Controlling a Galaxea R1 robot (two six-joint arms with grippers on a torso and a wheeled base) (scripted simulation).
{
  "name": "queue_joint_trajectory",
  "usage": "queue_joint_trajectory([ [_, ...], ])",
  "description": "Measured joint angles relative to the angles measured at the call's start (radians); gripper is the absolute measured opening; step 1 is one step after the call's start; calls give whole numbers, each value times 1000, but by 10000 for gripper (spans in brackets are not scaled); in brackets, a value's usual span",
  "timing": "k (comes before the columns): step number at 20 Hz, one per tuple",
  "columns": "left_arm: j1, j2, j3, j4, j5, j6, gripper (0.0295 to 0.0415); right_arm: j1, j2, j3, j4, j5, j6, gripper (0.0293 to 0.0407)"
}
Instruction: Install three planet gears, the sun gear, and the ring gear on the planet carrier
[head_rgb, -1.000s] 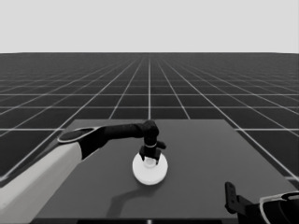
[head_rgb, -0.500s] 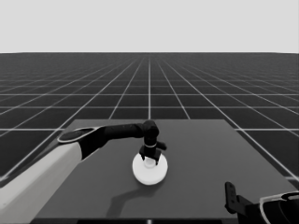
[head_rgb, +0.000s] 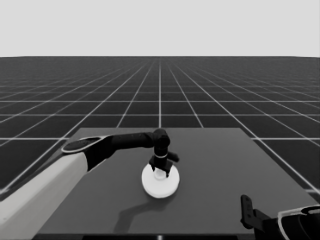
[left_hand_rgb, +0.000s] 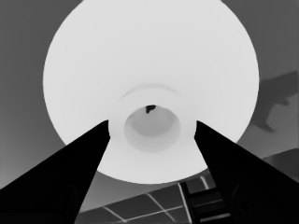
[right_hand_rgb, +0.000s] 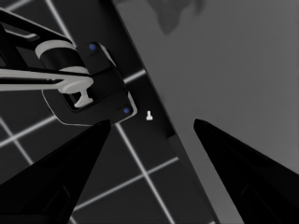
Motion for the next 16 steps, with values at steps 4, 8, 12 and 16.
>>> queue_joint_trajectory([
  [4, 0, 0, 0, 0, 0, 31, 373, 0, 0, 0, 0, 0, 0, 385],
  [8, -1, 0, 0, 0, 0, 38, 384, 0, 0, 0, 0, 0, 0, 385],
  [12, -1, 0, 0, 0, 0, 39, 385, 0, 0, 0, 0, 0, 0, 385],
  [16, -247, -29, 106, -234, 57, -444, 385, 0, 0, 0, 0, 0, 0, 385],
])
